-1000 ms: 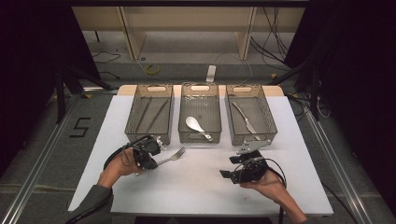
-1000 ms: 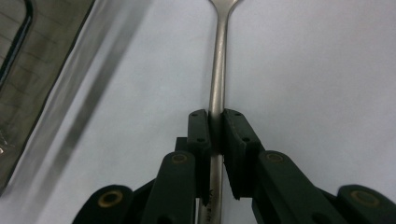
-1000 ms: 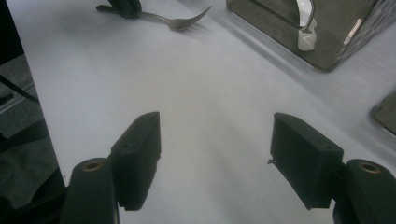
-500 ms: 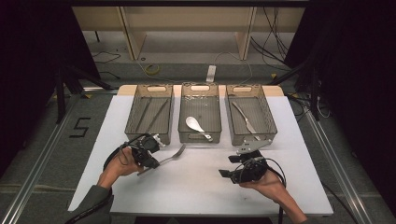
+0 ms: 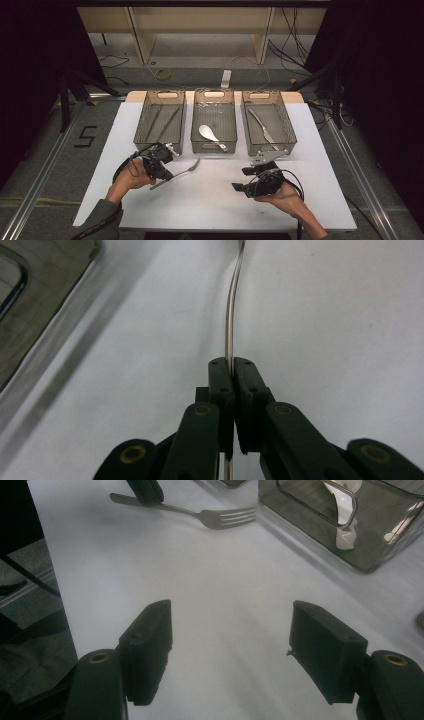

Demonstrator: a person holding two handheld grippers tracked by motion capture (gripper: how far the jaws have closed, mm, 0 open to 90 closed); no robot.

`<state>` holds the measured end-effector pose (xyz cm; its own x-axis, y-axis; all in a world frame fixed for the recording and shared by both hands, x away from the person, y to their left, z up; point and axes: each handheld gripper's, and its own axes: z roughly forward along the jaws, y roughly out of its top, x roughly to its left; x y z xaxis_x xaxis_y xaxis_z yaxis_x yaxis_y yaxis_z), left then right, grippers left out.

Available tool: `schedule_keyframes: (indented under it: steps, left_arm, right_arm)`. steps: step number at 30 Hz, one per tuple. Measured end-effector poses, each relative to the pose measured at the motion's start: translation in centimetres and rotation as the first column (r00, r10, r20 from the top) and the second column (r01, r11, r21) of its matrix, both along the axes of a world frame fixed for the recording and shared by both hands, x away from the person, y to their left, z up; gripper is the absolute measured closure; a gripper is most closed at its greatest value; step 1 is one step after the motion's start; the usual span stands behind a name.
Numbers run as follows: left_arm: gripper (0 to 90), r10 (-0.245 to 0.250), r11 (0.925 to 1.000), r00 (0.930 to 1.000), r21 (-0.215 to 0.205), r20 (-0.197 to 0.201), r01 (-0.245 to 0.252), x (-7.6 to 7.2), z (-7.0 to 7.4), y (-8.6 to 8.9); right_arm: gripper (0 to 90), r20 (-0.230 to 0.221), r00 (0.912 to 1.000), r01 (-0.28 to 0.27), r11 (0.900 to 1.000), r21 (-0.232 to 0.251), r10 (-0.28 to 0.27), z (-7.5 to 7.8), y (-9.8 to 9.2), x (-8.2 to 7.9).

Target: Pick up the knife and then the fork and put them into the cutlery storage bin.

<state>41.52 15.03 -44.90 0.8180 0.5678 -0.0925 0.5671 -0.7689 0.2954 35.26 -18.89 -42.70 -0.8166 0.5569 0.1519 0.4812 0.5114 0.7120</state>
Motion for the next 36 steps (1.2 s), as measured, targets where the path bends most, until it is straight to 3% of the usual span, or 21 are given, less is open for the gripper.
schedule_keyframes:
  steps: [3,9,19,26,31,36]
  left_arm:
    - [86.9,0.017,0.9997,0.9998,0.016,-0.007,-0.017,0.0,-0.7,0.0]
    - [86.3,0.02,0.9992,0.9998,0.035,-0.003,-0.02,0.1,-0.7,-0.1]
    - [87.0,0.024,0.9992,0.9995,0.033,0.022,-0.024,-0.2,-0.5,-0.3]
    - [87.0,0.027,0.9989,0.9996,-0.037,0.009,-0.027,-0.4,0.6,-0.4]
    - [87.0,0.0,0.9986,1.0,-0.053,-0.003,0.0,-0.9,1.2,-1.5]
    - [86.9,-0.044,0.9956,0.9989,-0.083,-0.017,0.042,-1.7,2.1,-3.0]
  right_arm:
    - [34.3,0.004,1.0,-0.001,1.0,0.006,0.001,0.0,-0.1,0.1]
    - [34.3,-0.001,1.0,0.003,1.0,0.005,-0.003,0.0,-0.1,0.1]
    - [34.3,0.002,1.0,0.003,1.0,0.005,-0.003,0.1,-0.2,0.1]
    - [34.4,0.015,0.9999,-0.004,1.0,0.017,0.004,0.3,0.0,0.0]
    - [34.5,0.065,0.9972,-0.038,0.999,0.015,0.037,0.8,1.0,-0.5]
    - [34.5,0.148,0.9833,-0.105,0.994,-0.011,0.106,1.4,2.9,-1.4]
